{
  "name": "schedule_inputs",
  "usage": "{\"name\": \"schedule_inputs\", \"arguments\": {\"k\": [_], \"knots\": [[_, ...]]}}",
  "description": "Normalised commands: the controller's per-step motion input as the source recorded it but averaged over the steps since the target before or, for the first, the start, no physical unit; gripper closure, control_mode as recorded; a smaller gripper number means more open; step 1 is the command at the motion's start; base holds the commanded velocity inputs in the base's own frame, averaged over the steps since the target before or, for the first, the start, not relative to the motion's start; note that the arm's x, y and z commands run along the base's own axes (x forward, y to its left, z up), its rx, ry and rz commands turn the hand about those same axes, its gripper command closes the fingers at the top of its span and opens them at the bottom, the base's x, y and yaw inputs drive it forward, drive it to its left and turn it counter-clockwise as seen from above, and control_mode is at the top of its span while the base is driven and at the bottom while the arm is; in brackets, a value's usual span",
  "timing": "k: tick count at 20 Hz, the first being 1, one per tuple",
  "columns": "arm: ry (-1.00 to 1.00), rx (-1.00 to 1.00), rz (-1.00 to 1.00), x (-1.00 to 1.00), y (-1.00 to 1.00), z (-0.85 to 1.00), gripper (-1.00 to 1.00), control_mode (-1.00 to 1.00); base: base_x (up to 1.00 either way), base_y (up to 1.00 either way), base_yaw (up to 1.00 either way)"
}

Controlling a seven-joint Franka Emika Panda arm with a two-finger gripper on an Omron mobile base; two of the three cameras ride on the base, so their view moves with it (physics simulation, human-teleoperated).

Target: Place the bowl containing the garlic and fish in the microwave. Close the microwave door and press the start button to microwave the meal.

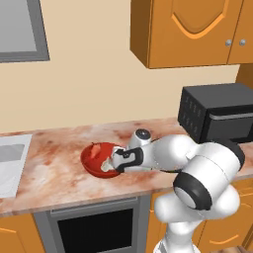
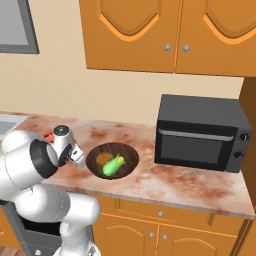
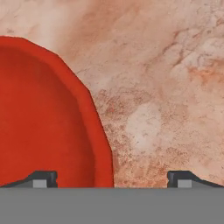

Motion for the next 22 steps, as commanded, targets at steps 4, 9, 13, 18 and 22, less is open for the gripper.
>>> {"name": "schedule_inputs", "arguments": {"k": [4,9,13,18,22], "knots": [[0.01,0.0,0.0,0.18,0.17,-0.07,1.0,-1.0,0.0,0.0,0.0],[0.0,0.0,0.0,0.0,0.01,0.0,1.0,-1.0,0.0,0.0,0.0],[-0.01,0.01,0.0,-0.01,0.0,0.04,1.0,-1.0,0.0,0.0,0.0],[-0.1,0.03,0.0,-0.23,-0.09,0.59,1.0,-1.0,0.0,0.0,0.0],[-0.19,0.13,0.01,-0.33,-0.24,0.77,1.0,-1.0,0.0,0.0,0.0]]}}
